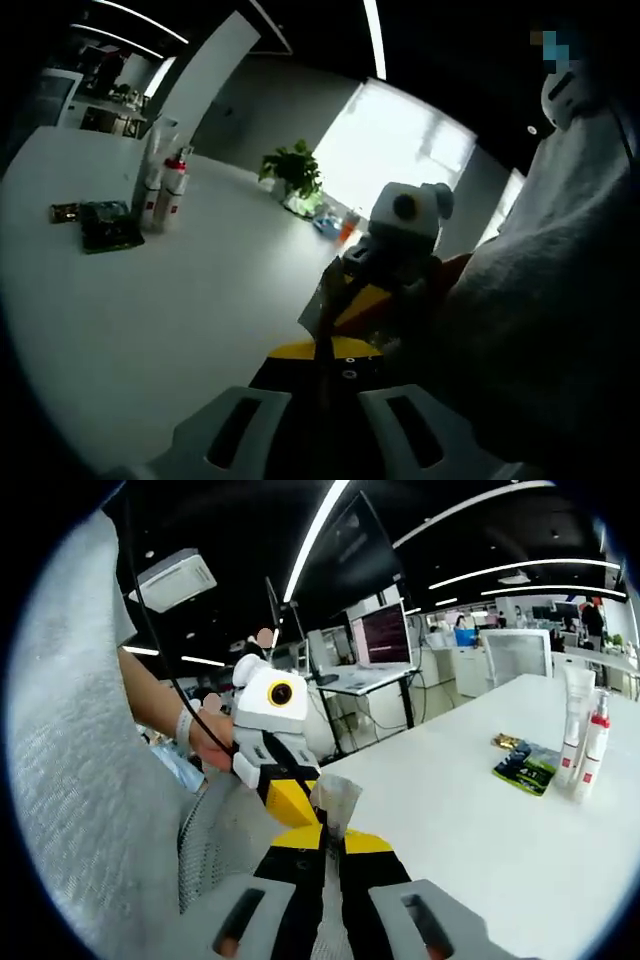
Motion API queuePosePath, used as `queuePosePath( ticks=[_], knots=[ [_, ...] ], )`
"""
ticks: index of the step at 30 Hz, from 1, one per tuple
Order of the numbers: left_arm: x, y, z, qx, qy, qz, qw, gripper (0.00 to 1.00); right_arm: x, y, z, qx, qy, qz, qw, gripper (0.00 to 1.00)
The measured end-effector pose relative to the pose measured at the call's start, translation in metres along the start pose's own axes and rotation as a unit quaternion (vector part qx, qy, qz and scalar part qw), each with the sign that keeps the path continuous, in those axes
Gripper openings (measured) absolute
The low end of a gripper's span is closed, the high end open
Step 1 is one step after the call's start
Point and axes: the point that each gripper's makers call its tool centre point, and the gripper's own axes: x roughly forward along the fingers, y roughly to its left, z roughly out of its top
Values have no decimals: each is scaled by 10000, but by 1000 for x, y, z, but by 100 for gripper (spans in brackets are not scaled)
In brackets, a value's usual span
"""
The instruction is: Arrange the skincare products in the storage area until every visible bottle or jar stands upright without overlapping.
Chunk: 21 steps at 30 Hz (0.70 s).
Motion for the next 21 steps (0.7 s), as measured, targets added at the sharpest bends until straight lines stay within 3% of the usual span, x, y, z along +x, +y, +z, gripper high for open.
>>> queuePosePath(
  ticks=[8, 14, 21],
  knots=[
    [0, 3, 1, -35, -36, 93, 9999, 0, 0, -3, 1, 107, -17, -16, 9999, 0],
    [1, 5, 0, -156, -18, 137, 9998, 0, 1, -6, 0, 497, 20, 37, 9988, 0],
    [-1, 10, -1, -222, 10, 240, 9995, 0, 0, -11, 1, 445, -14, -112, 9989, 0]
  ],
)
